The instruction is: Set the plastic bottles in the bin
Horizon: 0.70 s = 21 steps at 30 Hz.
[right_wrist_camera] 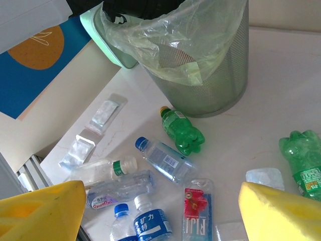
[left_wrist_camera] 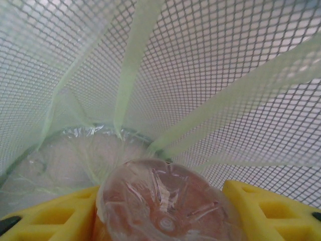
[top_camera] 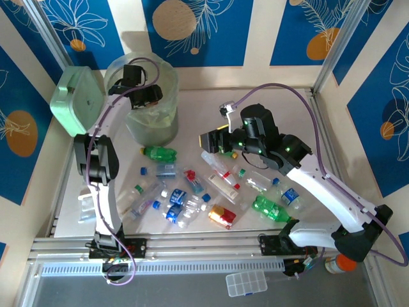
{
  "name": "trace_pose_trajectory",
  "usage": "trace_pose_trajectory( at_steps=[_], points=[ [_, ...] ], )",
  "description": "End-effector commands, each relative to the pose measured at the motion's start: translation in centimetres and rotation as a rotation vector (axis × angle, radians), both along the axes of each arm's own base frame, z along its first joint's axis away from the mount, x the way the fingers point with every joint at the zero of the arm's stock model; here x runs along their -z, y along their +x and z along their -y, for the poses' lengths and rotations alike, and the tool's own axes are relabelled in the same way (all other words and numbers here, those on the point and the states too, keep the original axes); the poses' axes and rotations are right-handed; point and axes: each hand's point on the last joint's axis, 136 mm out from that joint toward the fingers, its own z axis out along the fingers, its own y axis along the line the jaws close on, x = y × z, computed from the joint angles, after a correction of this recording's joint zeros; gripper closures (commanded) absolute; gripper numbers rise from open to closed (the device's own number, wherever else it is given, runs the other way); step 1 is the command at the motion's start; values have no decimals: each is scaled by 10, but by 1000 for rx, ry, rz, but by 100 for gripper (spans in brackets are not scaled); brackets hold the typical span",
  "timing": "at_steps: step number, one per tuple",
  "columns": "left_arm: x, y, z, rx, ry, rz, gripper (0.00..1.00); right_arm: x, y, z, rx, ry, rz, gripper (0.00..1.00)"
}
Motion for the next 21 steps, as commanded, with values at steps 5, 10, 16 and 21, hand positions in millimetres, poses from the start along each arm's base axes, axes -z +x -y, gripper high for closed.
trace_pose_trajectory(
  at_steps=[5, 10, 16, 21],
  points=[
    [5, -4, 5, -8, -6, -53, 13, -13, 10, -1, 14, -23, 64, 18],
    [-21, -5, 4, -8, -6, -10, 5, -27, 7, 2, 11, -11, 94, 18],
    [-73, -16, 12, 42, -53, 84, 5, -45, 3, 11, 26, -3, 131, 18],
    [-116, -43, 24, 91, -45, 138, 6, -58, -3, 23, 49, -1, 156, 18]
  ],
)
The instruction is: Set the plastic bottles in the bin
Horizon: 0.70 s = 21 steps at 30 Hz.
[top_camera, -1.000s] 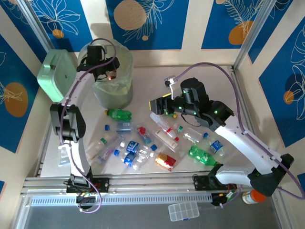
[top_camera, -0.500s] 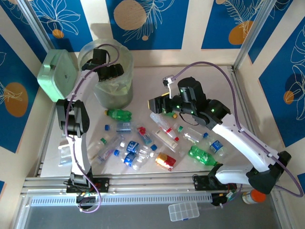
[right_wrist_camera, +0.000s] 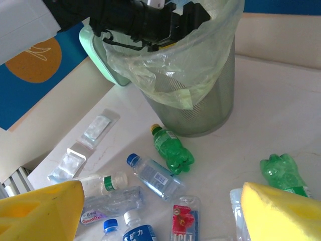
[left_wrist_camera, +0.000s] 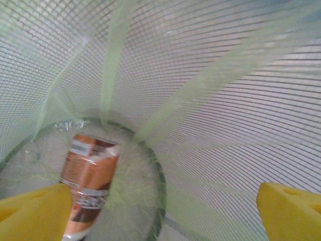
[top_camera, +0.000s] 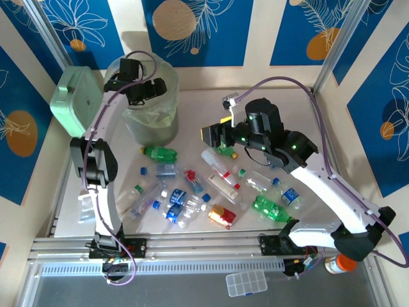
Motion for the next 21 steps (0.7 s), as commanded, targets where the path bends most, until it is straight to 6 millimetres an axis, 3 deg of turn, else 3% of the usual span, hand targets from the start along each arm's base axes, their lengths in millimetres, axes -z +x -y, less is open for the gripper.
trace_pose_trajectory(
  at_steps=[1, 7, 11, 14, 16, 18, 21],
  points=[
    [-78, -35, 16, 60, 10, 141, 7, -24, -8, 17, 36, 15, 54, 18],
    [-142, -102, 28, 83, 29, 318, 8, -19, -16, 27, 57, 24, 32, 18],
    [-159, -155, 60, 186, 70, 375, 9, -12, -26, 32, 47, 27, 19, 18],
    [-148, -195, 86, 290, 103, 360, 10, 2, -33, 37, 43, 7, -21, 18],
    [-133, -218, 92, 315, 119, 327, 10, 12, -37, 40, 43, -24, -59, 18],
    [-115, -238, 89, 317, 90, 286, 9, 22, -40, 45, 52, -64, -98, 17],
    [-83, -262, 77, 283, 24, 227, 0, 39, -40, 55, 88, -126, -136, 17]
  ],
)
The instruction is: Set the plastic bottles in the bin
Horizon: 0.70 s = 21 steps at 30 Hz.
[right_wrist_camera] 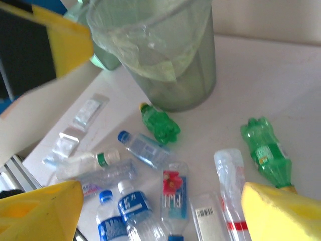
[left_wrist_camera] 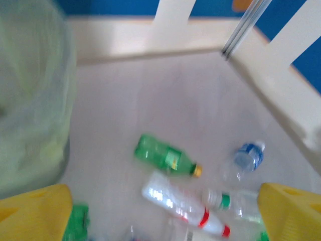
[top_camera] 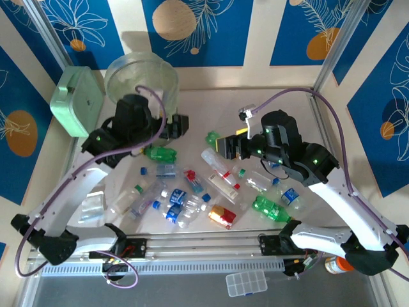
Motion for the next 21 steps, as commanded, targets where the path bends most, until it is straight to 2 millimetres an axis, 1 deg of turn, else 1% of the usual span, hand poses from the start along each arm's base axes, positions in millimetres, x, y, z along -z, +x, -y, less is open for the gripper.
trace_pose_trajectory(
  at_steps=[1, 3, 6, 8, 11, 13, 14, 15, 16, 17, 19, 21],
  points=[
    [35, -20, -24, -87, -29, -83, 1, 26, -3, 15, 49, -82, -75, 16],
    [55, -27, -30, -102, -110, -147, 1, 40, 3, 19, 70, -106, -121, 15],
    [85, -27, -33, -98, -290, -328, 1, 63, 17, 29, 139, -152, -223, 16],
    [99, -25, -31, -82, -391, -399, 1, 74, 26, 34, 182, -160, -271, 15],
    [112, -25, -39, -117, -433, -422, 1, 84, 38, 43, 255, -106, -349, 15],
    [115, -25, -46, -155, -426, -406, 1, 93, 49, 62, 392, -94, -400, 15],
    [114, -25, -49, -172, -423, -394, 1, 100, 56, 77, 505, -87, -437, 14],
    [113, -25, -50, -171, -426, -383, 1, 107, 60, 97, 650, -82, -470, 12],
    [110, -26, -49, -159, -428, -370, 1, 117, 59, 122, 828, -59, -526, 12],
    [106, -26, -48, -145, -426, -359, 1, 124, 57, 134, 924, -9, -584, 13],
    [105, -24, -49, -149, -400, -359, 1, 141, 58, 148, 1050, 123, -688, 14],
    [108, -23, -49, -152, -390, -383, 1, 150, 62, 162, 1171, 202, -708, 17]
  ],
)
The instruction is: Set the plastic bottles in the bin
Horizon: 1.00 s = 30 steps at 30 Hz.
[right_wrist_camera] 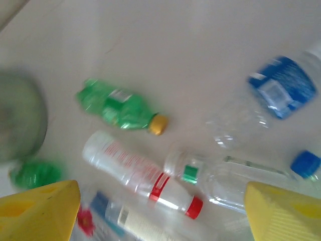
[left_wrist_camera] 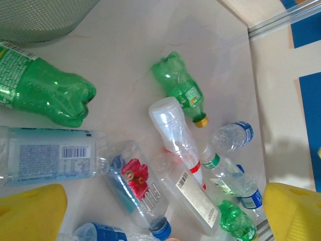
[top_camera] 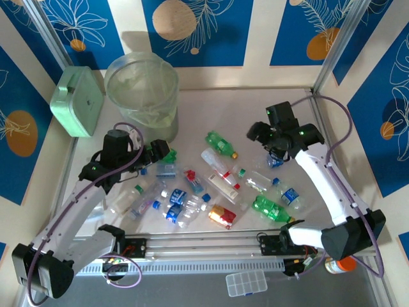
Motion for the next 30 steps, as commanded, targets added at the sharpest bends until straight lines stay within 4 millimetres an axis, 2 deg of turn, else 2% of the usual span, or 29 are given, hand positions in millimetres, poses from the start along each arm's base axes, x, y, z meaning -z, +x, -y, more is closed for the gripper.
trace_pose_trajectory(
  at_steps=[1, 8, 12, 16, 18, 22, 24, 30],
  points=[
    [-13, 4, 5, 26, -22, 15, 1, 21, -8, 31, 360, 93, -71, 18],
    [-3, 6, 10, 44, -33, -3, 1, 51, 17, 69, 596, 81, -132, 19],
    [-1, 9, 11, 54, -19, 5, 1, 80, 31, 90, 657, 72, -201, 19],
    [4, 13, 12, 55, -4, -6, 1, 112, 43, 101, 674, 103, -276, 16],
    [5, 14, 13, 55, -14, -12, 1, 126, 46, 103, 663, 110, -306, 12],
    [5, 16, 14, 51, -24, -11, 1, 158, 59, 94, 580, 167, -345, 5],
    [4, 17, 15, 55, -26, -10, 1, 171, 55, 93, 575, 167, -406, 2],
    [-3, 19, 20, 68, -49, -3, 1, 196, 50, 91, 569, 204, -419, 5]
  ],
)
